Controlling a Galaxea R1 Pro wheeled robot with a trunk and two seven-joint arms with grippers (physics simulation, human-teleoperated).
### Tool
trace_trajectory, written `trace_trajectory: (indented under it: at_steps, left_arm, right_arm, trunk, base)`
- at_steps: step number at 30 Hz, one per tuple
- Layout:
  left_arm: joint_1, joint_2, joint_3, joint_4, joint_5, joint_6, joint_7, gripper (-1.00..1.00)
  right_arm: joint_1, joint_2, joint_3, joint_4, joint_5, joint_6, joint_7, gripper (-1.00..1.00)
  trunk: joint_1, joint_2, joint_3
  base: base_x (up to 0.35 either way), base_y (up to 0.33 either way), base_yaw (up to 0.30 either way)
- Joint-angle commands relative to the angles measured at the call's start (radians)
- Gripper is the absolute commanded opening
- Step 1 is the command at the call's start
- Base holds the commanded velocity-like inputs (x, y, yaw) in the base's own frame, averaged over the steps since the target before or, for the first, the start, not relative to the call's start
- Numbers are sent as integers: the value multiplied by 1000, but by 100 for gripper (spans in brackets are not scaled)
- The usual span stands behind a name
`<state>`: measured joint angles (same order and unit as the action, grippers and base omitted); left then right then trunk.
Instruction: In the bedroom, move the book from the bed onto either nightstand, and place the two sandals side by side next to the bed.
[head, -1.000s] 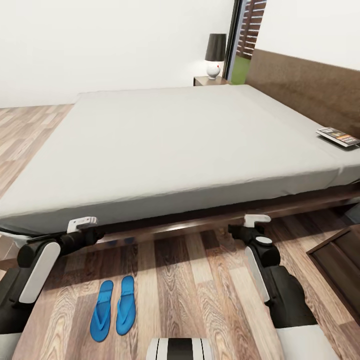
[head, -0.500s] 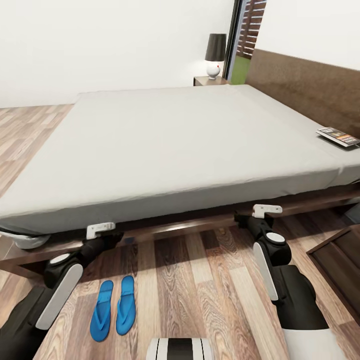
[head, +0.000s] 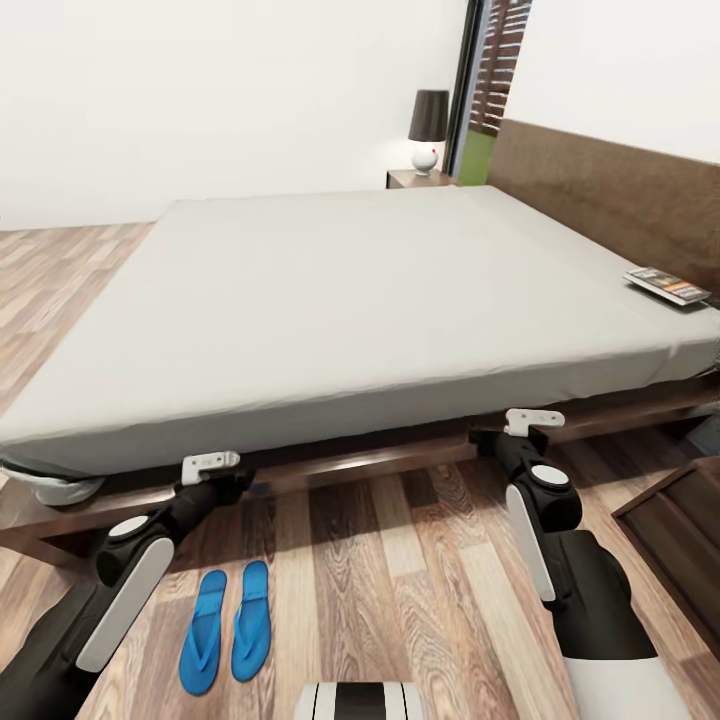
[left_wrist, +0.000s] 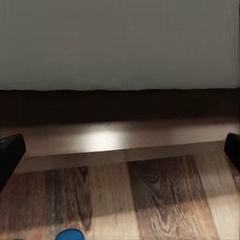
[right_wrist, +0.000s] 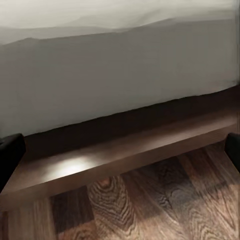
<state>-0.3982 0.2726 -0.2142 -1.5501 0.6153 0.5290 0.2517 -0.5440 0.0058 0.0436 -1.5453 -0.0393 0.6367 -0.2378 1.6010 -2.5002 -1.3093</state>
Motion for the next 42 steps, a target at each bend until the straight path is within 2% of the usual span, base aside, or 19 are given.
trace_trajectory:
  at_steps: [1, 6, 10, 18, 26, 42]
  left_arm:
    - [-1, 1, -2, -2, 11, 5, 10, 100]
    - [-1, 0, -1, -3, 12, 21, 20, 100]
    - [-2, 0, 3, -5, 13, 61, 22, 100]
    - [-4, 0, 4, -7, 15, 82, 21, 100]
    - [-5, -1, 8, -6, 17, 129, 21, 100]
    - [-5, -2, 9, -7, 23, 134, 21, 100]
  right_arm:
    - [-1, 0, 2, -1, -4, 5, -8, 100]
    - [-1, 0, 5, -1, -4, 6, -9, 100]
    - [-1, 0, 5, 1, -4, 7, -9, 100]
    - [-1, 0, 7, 3, -2, 8, -9, 100]
    - [-1, 0, 6, 5, -3, 8, -9, 100]
    - [-1, 0, 4, 8, -4, 9, -9, 100]
  trunk:
    - [-1, 0, 3]
    - [-16, 28, 20]
    - [-32, 56, 32]
    - [-62, 112, 57]
    - [-93, 168, 82]
    - [-154, 280, 132]
  base:
    - [0, 0, 0]
    - [0, 0, 0]
    - [0, 0, 0]
    - [0, 0, -36]
    - [0, 0, -234]
    - [0, 0, -282]
